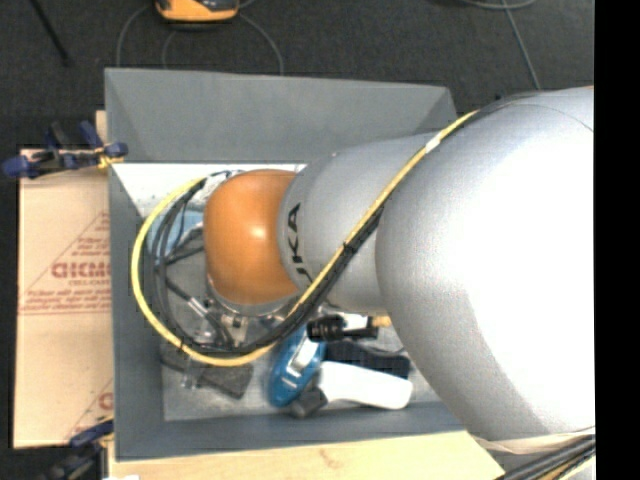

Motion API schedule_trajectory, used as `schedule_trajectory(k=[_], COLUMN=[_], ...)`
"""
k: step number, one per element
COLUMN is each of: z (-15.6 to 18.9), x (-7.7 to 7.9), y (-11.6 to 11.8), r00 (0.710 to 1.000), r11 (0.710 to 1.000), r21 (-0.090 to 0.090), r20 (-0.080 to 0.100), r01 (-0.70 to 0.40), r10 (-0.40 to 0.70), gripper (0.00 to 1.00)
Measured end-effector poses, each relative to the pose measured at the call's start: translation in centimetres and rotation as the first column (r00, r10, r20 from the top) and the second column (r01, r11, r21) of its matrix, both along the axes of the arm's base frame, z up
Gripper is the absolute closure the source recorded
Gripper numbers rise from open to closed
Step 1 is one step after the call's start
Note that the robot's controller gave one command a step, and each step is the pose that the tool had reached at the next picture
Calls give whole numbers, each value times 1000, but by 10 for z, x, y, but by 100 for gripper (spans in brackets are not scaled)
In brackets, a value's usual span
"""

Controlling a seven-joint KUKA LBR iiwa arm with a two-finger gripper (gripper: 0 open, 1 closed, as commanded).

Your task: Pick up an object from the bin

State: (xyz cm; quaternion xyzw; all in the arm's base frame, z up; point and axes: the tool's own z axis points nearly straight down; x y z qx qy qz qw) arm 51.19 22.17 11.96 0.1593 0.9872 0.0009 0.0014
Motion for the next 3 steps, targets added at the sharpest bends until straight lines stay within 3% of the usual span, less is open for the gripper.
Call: schedule_trajectory(k=[1,2,3], z=[-38,-46,-46], x=[-3,0,-1], y=[6,10,10], r00=[993,988,988], r11=[993,988,988], r21=[-2,6,6], r20=[0,6,6], r01=[-117,154,155], r10=[117,-155,-155], gripper=[0,100,100])
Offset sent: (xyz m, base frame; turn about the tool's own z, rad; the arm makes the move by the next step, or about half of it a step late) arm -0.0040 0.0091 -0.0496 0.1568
